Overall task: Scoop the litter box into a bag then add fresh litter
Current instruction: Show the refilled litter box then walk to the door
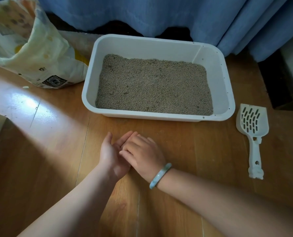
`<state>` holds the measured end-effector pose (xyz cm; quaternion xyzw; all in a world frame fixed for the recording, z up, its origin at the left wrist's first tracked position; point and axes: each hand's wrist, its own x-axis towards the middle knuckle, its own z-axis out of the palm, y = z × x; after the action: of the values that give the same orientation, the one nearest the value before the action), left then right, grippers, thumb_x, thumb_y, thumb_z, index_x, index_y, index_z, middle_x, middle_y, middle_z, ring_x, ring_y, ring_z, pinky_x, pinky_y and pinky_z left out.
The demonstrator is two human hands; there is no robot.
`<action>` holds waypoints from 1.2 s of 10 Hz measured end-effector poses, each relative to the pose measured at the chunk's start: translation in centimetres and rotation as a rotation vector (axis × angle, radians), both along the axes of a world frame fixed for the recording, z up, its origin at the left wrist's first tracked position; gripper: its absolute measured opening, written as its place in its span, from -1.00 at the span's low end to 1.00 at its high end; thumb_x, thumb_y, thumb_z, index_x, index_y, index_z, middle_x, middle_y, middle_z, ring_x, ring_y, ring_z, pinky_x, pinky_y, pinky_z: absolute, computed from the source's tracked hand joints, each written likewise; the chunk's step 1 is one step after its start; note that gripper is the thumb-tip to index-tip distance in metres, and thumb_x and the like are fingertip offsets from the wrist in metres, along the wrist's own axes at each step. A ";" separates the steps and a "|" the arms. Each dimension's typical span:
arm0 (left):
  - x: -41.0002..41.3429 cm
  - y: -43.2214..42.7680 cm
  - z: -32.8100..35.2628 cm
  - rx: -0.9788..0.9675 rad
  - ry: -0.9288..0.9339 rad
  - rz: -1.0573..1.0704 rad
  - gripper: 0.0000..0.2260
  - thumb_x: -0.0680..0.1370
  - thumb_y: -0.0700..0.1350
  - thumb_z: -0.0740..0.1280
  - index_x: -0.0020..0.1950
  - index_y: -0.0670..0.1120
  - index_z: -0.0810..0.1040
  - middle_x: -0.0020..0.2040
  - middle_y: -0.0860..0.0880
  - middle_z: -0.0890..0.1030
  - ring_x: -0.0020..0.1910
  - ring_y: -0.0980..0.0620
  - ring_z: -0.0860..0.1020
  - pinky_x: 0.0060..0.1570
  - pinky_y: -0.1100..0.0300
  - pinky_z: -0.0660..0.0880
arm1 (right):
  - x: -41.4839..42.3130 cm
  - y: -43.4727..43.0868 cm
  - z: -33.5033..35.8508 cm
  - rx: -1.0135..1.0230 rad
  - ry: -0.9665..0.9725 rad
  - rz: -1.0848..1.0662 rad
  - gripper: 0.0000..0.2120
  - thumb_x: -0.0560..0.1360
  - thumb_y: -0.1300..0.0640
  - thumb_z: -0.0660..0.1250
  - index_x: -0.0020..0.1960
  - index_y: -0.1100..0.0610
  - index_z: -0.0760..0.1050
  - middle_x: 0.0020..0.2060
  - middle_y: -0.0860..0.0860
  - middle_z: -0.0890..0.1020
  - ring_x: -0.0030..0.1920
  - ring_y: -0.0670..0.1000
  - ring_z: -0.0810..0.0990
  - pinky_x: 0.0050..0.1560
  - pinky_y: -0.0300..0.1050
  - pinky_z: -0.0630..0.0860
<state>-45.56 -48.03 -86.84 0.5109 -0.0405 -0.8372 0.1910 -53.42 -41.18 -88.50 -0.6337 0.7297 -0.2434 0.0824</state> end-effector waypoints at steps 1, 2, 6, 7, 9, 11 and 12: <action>0.6 -0.4 -0.4 -0.005 -0.008 0.025 -0.43 0.60 0.22 -0.01 0.11 -0.22 0.55 -0.02 -0.15 0.68 -0.09 -0.04 0.67 -0.12 0.14 0.60 | -0.9 0.2 0.2 0.003 -0.139 -0.069 -0.82 0.46 0.02 0.23 -0.19 0.03 0.59 -0.27 -0.02 0.56 -0.26 0.03 0.55 -0.22 -0.06 0.40; 1.1 -0.8 -0.7 -0.023 -0.016 0.052 -0.43 0.61 0.21 -0.02 0.10 -0.23 0.55 -0.05 -0.16 0.69 -0.13 -0.05 0.69 0.02 0.09 0.57 | -3.4 0.3 -0.5 0.011 -0.209 -0.298 -0.95 0.42 0.09 0.35 -0.17 0.03 0.58 -0.26 -0.01 0.57 -0.29 0.04 0.56 -0.26 -0.06 0.49; 0.5 -0.7 -0.7 -0.032 -0.021 0.045 -0.43 0.61 0.21 -0.01 0.10 -0.23 0.55 -0.02 -0.16 0.69 -0.09 -0.06 0.68 0.07 0.07 0.52 | -6.2 -1.1 -2.4 0.174 0.177 -0.183 -0.92 0.31 0.06 0.48 -0.27 -0.01 0.58 -0.29 -0.07 0.58 -0.27 0.03 0.54 -0.26 -0.14 0.40; 0.3 -0.4 -0.7 -0.035 -0.012 0.042 -0.42 0.61 0.22 -0.01 0.10 -0.23 0.55 -0.02 -0.17 0.69 -0.09 -0.05 0.68 0.07 0.07 0.52 | -6.1 -1.3 -2.3 0.198 0.286 -0.122 -0.89 0.29 0.08 0.47 -0.29 0.03 0.55 -0.32 -0.03 0.56 -0.31 0.04 0.54 -0.30 -0.13 0.40; 0.1 -0.2 -0.3 -0.051 -0.018 0.033 -0.42 0.61 0.22 -0.01 0.11 -0.23 0.55 -0.04 -0.17 0.69 -0.12 -0.05 0.69 0.05 0.07 0.52 | -5.4 -1.6 -2.1 0.268 0.299 -0.159 -0.83 0.25 0.12 0.52 -0.30 0.07 0.52 -0.36 0.02 0.54 -0.38 0.05 0.55 -0.36 -0.16 0.42; -0.2 0.5 0.8 -0.068 0.004 0.020 -0.43 0.61 0.21 -0.01 0.09 -0.23 0.55 -0.06 -0.17 0.69 -0.13 -0.05 0.69 0.07 0.08 0.52 | -4.6 -0.1 1.4 0.218 0.077 -0.148 -0.87 0.58 0.12 0.16 -0.01 0.12 0.46 -0.04 0.08 0.50 -0.14 0.15 0.51 -0.08 0.01 0.38; -0.6 1.1 1.8 -0.077 0.028 0.005 -0.45 0.61 0.21 0.00 0.06 -0.22 0.55 -0.15 -0.14 0.70 -0.21 -0.02 0.69 -0.11 0.14 0.58 | -3.6 -0.1 3.5 0.094 0.048 -0.100 -0.85 0.57 0.13 0.15 -0.05 0.16 0.46 -0.09 0.11 0.51 -0.18 0.17 0.52 -0.14 0.01 0.41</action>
<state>-46.12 -46.89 -84.99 0.4917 -0.0687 -0.8416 0.2129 -57.01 -41.29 -84.95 -0.5977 0.7727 -0.1974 0.0824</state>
